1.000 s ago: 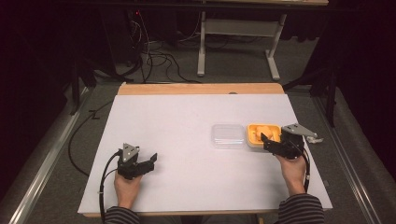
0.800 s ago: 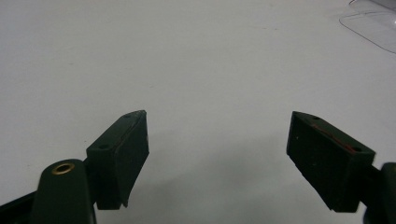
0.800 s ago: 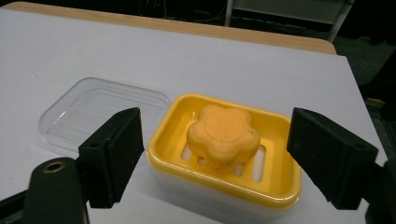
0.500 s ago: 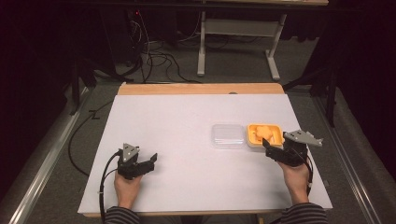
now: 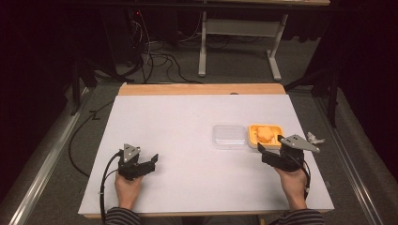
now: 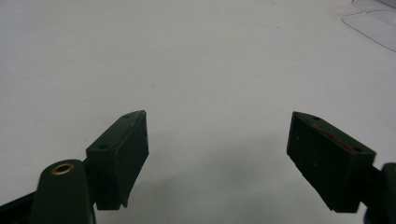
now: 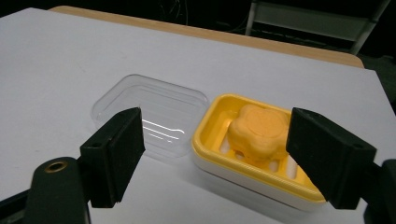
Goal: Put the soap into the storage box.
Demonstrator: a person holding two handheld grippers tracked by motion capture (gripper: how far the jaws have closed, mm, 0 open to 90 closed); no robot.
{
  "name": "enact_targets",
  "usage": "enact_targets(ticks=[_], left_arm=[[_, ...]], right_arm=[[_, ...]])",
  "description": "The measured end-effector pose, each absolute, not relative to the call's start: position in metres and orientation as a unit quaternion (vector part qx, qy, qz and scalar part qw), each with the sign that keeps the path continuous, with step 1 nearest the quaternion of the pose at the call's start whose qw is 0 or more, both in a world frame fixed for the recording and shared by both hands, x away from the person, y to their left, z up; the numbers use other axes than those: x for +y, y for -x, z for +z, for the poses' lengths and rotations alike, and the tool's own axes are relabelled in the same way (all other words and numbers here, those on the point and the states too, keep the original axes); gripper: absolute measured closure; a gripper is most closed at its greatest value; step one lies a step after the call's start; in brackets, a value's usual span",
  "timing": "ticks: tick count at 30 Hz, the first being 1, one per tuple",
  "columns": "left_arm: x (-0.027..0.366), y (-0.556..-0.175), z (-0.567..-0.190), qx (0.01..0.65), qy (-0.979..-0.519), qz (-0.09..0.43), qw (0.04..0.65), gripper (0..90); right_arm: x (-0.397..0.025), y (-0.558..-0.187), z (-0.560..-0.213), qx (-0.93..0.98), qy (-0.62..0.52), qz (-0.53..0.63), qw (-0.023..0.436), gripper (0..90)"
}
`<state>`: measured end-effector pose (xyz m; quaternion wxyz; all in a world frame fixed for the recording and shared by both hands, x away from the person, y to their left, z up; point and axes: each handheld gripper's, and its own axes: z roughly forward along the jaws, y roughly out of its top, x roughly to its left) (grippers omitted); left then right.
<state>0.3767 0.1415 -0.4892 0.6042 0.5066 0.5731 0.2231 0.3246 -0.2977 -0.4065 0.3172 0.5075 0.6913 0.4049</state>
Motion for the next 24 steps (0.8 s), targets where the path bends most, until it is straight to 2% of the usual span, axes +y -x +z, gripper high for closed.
enact_targets(ticks=[7, 24], left_arm=[[0.141, -0.375, -0.489, 0.570, -0.506, 0.223, 0.607, 22.0], [0.141, -0.374, -0.489, 0.563, -0.513, 0.222, 0.609, 21.7]], right_arm=[[-0.280, -0.322, -0.412, 0.714, -0.483, 0.404, 0.305, 20.9], [-0.271, -0.311, -0.433, 0.714, -0.489, 0.418, 0.276, 23.0]])
